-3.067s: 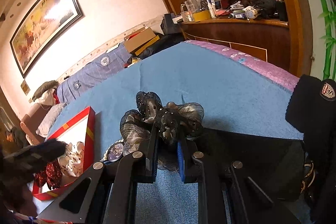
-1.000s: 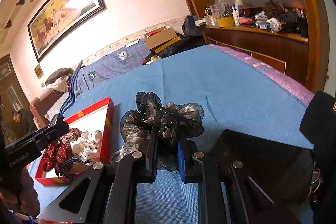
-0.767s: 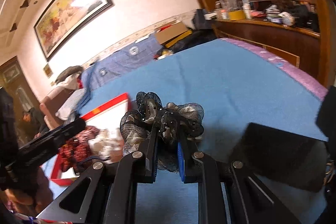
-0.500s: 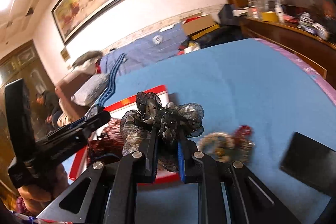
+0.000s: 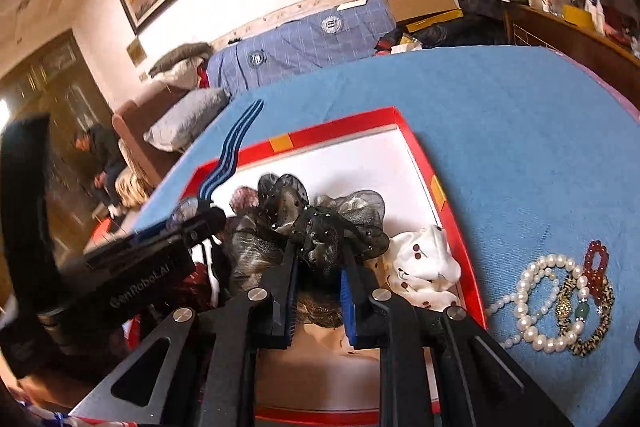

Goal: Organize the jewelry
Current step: 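Carry the watch with the left gripper into the tray while the right drops the scrunchie there, then grasp the leopard-print bracelet with the right gripper while the left grasps a pearl strand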

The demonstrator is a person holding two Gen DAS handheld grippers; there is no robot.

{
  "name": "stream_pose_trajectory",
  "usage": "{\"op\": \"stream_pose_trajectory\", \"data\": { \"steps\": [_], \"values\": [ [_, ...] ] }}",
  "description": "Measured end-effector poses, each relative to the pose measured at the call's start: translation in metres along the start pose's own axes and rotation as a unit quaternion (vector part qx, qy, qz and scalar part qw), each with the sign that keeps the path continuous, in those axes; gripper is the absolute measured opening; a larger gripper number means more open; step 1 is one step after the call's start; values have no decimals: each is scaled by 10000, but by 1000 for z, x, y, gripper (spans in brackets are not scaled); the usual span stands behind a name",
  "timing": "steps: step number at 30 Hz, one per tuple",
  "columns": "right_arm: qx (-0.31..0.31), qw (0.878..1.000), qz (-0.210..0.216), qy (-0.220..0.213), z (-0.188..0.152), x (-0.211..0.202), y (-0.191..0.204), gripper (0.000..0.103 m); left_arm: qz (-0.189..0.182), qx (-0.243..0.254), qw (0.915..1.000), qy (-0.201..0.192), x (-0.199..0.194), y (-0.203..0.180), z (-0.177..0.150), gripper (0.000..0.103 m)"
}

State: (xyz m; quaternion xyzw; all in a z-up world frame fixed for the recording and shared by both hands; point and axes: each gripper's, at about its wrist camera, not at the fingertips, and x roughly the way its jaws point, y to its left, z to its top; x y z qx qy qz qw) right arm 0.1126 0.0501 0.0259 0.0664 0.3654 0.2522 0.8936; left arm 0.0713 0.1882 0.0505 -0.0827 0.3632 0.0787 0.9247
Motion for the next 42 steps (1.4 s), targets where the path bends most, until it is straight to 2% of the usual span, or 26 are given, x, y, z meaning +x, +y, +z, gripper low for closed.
{"op": "stream_pose_trajectory", "data": {
  "steps": [2,6,9,11,15,18,26,30,34,36,38,40,42],
  "values": [
    [-37,10000,-57,56,-1,5,-4,28,32,53,10000,34,2,-3,-2,40],
    [-28,10000,28,37,-2,3,-8,30,119,76,9999,24,4,-6,-5,40],
    [-71,9999,61,-82,-2,-5,-10,35,107,68,9999,26,5,-7,-3,40],
    [-108,9998,128,-139,-3,-10,-9,42,130,99,9999,-28,5,-8,-3,40],
    [-151,9988,136,-449,-3,-30,-12,45,280,288,9987,-311,-5,-15,-3,42],
    [-69,9975,141,-683,-2,-45,-17,46,415,399,9963,-633,-16,-20,-2,52],
    [293,9940,194,-1040,-5,-78,-44,46,279,508,9934,-987,-37,-32,0,53],
    [551,9926,150,-1067,-9,-89,-61,46,139,612,9931,-992,-40,-44,-3,53],
    [803,9907,-53,-1101,-11,-101,-83,45,-197,730,9931,-899,-44,-59,-10,53],
    [874,9894,-272,-1130,-11,-108,-96,45,-452,757,9926,-832,-46,-65,-14,53],
    [977,9864,-589,-1180,-12,-117,-113,40,-690,821,9910,-798,-50,-73,-18,53],
    [1066,9852,-806,-1077,-14,-122,-129,35,-870,930,9888,-782,-52,-81,-22,53],
    [1307,9820,-1033,-887,-17,-122,-148,34,-1056,1036,9861,-758,-55,-90,-26,53]
  ]
}}
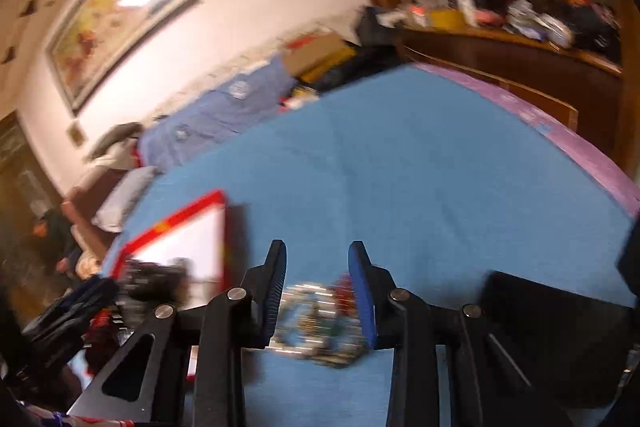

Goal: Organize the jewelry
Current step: 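Grasp the leopard-print bracelet with the right gripper while the left grasps a pearl strand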

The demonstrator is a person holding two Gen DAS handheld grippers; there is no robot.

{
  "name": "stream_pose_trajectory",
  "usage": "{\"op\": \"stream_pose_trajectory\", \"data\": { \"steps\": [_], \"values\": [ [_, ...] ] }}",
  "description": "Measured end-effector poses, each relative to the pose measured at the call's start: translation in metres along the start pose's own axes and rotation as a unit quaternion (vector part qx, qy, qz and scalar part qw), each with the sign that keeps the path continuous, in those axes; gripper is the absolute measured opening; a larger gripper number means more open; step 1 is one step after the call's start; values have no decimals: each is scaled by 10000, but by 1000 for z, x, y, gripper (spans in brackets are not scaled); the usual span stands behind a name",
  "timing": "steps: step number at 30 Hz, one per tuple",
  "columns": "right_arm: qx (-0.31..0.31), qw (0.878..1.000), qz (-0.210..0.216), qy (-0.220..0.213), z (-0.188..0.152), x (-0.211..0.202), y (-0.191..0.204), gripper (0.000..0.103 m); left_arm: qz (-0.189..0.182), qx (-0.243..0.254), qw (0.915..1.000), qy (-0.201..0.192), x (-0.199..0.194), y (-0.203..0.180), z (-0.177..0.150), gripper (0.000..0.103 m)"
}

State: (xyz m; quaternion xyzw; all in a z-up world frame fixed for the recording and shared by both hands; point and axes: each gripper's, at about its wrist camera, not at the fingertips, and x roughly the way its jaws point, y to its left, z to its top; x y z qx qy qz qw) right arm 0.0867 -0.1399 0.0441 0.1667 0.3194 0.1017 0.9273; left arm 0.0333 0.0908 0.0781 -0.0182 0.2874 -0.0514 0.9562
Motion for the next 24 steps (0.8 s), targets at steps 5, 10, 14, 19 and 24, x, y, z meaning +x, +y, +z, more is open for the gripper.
{"op": "stream_pose_trajectory", "data": {
  "steps": [5,10,14,19,24],
  "values": [
    [495,9968,127,606,-1,13,-29,34,-339,261,9990,132,4,-23,-8,53],
    [69,9966,-61,814,-5,19,-15,29,-449,566,9972,210,6,-41,-16,53],
    [-156,9935,-291,1089,-10,30,-13,21,-523,714,9957,258,6,-47,-19,53],
    [-203,9886,-219,1475,-20,43,-15,21,-660,798,9940,355,7,-51,-22,53],
    [-342,9895,-489,1313,-23,39,-14,6,-880,942,9904,497,12,-59,-26,53]
  ]
}}
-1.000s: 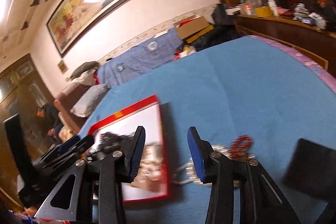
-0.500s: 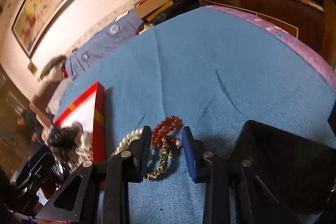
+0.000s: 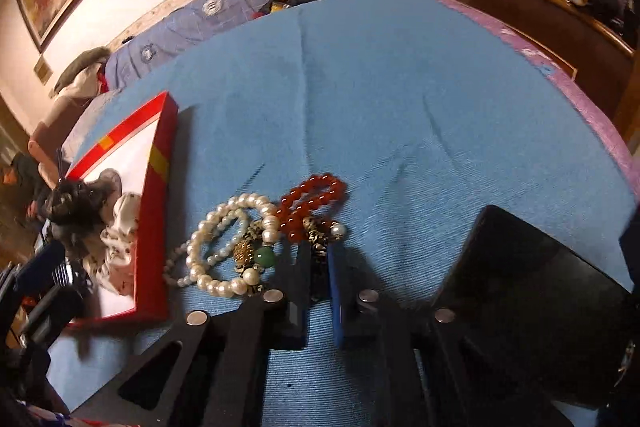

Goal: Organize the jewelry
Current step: 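Grasp the leopard-print bracelet with the right gripper while the left grasps a pearl strand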

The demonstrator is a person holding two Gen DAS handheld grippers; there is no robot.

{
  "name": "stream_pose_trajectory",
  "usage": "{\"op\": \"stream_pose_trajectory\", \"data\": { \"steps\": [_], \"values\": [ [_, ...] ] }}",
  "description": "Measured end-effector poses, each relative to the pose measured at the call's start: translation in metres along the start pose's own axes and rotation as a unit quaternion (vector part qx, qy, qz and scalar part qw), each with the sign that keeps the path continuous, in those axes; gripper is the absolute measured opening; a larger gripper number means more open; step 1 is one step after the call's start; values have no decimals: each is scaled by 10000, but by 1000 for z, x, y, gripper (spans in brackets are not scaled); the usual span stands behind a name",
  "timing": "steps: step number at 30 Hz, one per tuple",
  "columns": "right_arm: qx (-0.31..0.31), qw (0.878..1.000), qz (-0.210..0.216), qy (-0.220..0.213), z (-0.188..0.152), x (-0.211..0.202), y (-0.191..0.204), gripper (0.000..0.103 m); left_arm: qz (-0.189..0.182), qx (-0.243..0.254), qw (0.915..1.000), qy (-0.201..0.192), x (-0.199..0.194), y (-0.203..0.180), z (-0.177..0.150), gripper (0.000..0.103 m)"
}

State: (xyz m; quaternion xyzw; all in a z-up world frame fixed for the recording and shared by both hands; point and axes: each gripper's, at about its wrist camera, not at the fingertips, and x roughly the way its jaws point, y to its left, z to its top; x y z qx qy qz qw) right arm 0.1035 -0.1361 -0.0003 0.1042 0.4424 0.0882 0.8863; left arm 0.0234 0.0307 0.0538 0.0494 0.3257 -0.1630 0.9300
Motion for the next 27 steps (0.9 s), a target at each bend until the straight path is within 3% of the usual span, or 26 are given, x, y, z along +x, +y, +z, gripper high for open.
{"op": "stream_pose_trajectory", "data": {
  "steps": [1,4,8,10,12,15,18,21,24,27],
  "values": [
    [166,9998,70,-127,2,-6,-6,5,-32,44,10000,29,2,-3,0,53],
    [510,9926,290,-1064,6,-44,-21,6,-206,81,9997,99,7,-12,2,53],
    [382,9702,848,-2236,0,-92,-19,6,-434,134,9987,230,19,-32,7,53],
    [299,9607,797,-2643,-4,-108,-17,6,-426,239,9983,320,31,-44,12,53],
    [391,9590,770,-2699,1,-108,-17,6,-433,362,9970,530,50,-56,16,51],
    [703,9592,948,-2568,3,-105,-29,6,-401,578,9945,771,74,-72,18,25],
    [833,9589,959,-2536,4,-107,-33,6,-122,853,9921,908,92,-86,18,25],
    [843,9586,1013,-2523,3,-108,-32,6,-157,866,9908,1025,102,-88,22,25],
    [810,9587,1078,-2505,3,-108,-33,6,-188,1044,9887,1056,105,-97,25,9],
    [803,9580,1097,-2527,5,-107,-33,6,-51,1109,9884,1034,103,-102,22,8]
  ]
}}
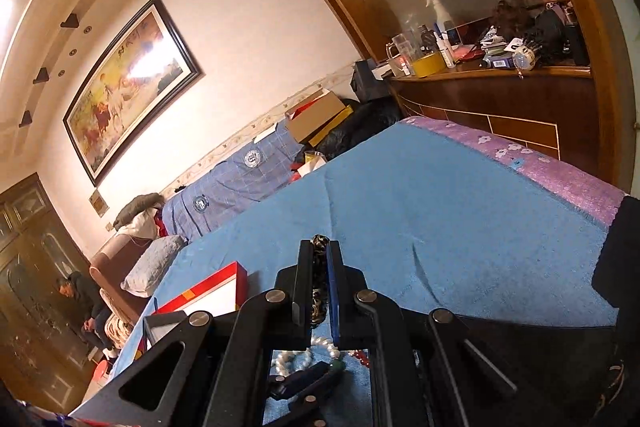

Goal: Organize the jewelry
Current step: 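Grasp the leopard-print bracelet with the right gripper while the left grasps a pearl strand, then carry the bracelet and pearl strand into the tray and open both grippers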

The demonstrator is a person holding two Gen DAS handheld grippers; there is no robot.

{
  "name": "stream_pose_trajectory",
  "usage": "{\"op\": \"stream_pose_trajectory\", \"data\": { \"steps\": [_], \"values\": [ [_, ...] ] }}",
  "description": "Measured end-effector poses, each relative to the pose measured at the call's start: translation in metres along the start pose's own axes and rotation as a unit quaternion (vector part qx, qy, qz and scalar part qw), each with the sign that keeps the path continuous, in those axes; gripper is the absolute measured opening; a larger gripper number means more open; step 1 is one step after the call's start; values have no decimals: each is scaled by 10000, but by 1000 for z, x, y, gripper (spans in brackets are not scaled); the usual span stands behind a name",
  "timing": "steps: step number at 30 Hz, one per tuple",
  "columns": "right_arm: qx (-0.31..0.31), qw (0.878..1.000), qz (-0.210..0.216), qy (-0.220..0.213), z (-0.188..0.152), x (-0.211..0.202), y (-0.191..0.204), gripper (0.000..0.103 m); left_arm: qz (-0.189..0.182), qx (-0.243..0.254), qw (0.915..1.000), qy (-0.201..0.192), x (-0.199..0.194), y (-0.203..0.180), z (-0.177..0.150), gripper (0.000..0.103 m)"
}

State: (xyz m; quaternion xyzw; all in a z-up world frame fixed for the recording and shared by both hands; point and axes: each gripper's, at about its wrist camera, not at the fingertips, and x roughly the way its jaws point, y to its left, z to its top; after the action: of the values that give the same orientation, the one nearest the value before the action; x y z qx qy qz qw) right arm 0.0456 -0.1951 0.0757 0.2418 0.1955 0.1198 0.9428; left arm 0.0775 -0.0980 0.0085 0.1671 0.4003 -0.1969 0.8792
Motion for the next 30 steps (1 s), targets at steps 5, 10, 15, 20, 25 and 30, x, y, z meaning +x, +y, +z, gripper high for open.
{"op": "stream_pose_trajectory", "data": {
  "steps": [5,10,15,20,25,30],
  "values": [
    [56,10000,-24,18,0,2,-4,6,-398,-473,9979,-200,-15,24,-3,8],
    [29,10000,0,45,-2,2,-2,6,-262,-1036,9899,-935,-66,52,-2,8],
    [-129,9998,119,93,-5,3,7,6,499,-1225,9788,-1564,-100,58,-10,8],
    [-349,9992,144,124,-8,5,16,6,626,-970,9795,-1649,-100,45,-9,8],
    [-419,9989,162,151,-10,7,19,6,564,-925,9816,-1569,-95,40,-9,8],
    [-433,9988,172,155,-10,7,20,6,552,-881,9821,-1571,-93,36,-9,8]
  ]
}}
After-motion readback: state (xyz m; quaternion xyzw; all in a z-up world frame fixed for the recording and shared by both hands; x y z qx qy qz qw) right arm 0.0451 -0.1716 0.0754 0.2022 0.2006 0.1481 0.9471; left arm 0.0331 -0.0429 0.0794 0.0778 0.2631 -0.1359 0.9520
